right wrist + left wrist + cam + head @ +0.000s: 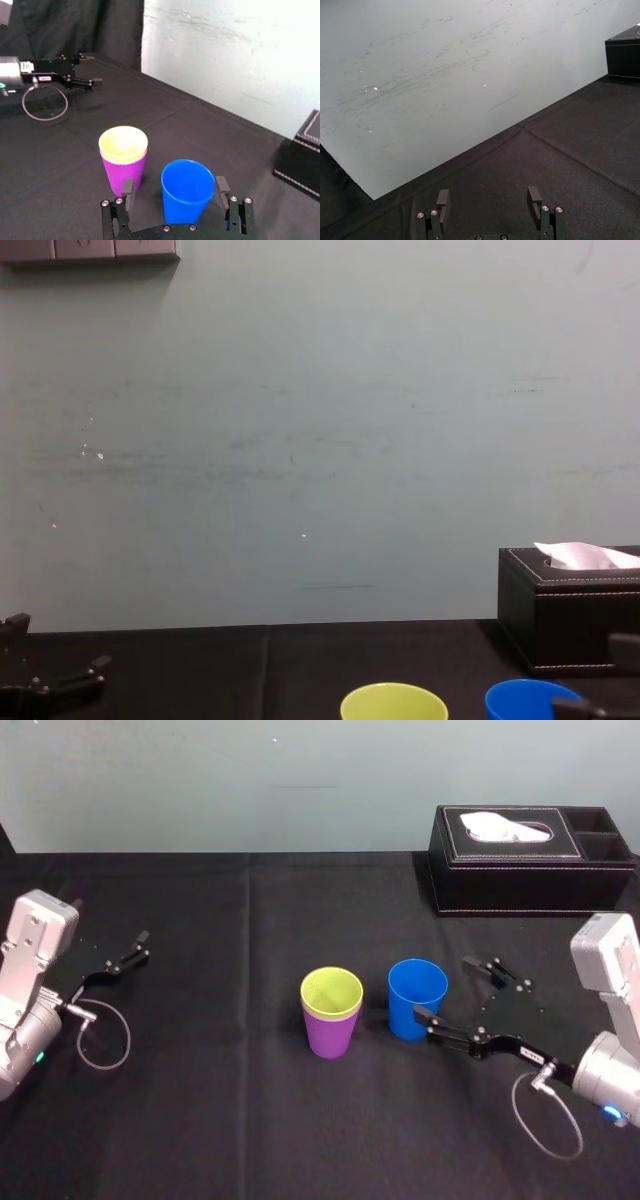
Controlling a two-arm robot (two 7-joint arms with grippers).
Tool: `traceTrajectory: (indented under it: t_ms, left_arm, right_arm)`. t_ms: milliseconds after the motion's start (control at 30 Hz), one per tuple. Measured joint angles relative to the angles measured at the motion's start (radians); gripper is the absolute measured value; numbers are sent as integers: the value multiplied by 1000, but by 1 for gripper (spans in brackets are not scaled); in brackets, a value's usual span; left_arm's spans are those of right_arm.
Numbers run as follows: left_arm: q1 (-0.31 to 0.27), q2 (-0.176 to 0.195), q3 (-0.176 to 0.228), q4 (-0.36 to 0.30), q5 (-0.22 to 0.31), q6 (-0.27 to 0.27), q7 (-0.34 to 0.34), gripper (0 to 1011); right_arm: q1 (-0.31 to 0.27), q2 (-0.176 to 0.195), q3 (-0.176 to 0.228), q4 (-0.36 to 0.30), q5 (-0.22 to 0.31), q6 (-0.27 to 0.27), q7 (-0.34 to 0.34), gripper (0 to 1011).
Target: Stack the three plastic cups sequentially using one hand.
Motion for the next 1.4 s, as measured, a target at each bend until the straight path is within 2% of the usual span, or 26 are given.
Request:
traceTrajectory:
  t_ms: [367,733,1400]
  left_arm:
    - [0,0,0,0,0,0,0,1011]
    - [0,0,0,0,0,0,0,1012]
    - [0,0,0,0,0,0,0,1011]
  right_arm:
    - [-11,-25,14,58,8,-4,6,1003]
    - [29,-47,-13,128,8,0,35,1003]
    - [107,-77,-67,212,-19,13,54,1003]
